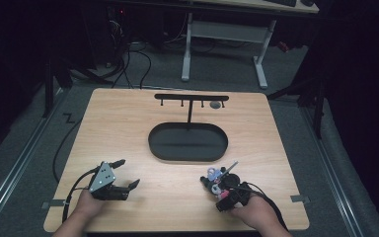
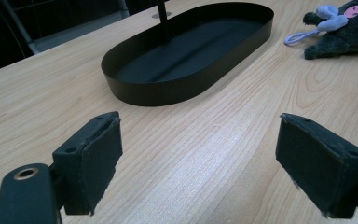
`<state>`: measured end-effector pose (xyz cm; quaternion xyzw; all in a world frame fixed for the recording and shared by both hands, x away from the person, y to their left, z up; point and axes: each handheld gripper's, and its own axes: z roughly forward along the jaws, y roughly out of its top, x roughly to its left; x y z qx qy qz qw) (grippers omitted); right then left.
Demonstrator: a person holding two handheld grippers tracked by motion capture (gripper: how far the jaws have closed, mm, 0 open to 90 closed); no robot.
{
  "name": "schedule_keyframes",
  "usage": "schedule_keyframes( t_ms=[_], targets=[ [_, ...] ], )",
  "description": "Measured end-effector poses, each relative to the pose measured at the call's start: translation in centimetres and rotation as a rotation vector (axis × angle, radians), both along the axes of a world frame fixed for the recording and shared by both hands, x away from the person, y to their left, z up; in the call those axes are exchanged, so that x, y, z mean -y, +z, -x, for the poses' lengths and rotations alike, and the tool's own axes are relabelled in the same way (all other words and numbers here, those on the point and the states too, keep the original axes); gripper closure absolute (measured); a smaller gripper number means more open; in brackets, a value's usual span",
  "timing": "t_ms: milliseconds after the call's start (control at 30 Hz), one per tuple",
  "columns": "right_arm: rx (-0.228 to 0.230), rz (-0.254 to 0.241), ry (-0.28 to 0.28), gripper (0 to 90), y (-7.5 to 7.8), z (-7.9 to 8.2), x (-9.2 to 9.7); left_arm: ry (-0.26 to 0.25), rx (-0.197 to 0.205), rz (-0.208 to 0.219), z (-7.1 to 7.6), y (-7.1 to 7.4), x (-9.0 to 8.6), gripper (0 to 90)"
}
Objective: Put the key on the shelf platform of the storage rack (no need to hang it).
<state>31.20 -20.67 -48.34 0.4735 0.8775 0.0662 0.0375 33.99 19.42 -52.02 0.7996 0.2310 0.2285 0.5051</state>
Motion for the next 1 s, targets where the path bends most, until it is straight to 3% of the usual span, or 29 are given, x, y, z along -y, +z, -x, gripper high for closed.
schedule_keyframes(
  t_ms=[167,500,1000],
  targets=[
    [-0.007,-0.007,-0.021,43.0,0.0,0.0,0.2,-0.001,-0.002,-0.002,0.0,0.0,0.0,15.4],
    [-0.007,-0.001,-0.024,47.1,0.8,-0.1,0.0,0.0,-0.004,-0.007,0.0,0.0,0.0,15.4],
    [0.091,-0.049,-0.02,47.3,4.5,-2.0,-0.1,0.002,0.0,0.0,0.1,0.0,-0.1,15.4]
  ],
)
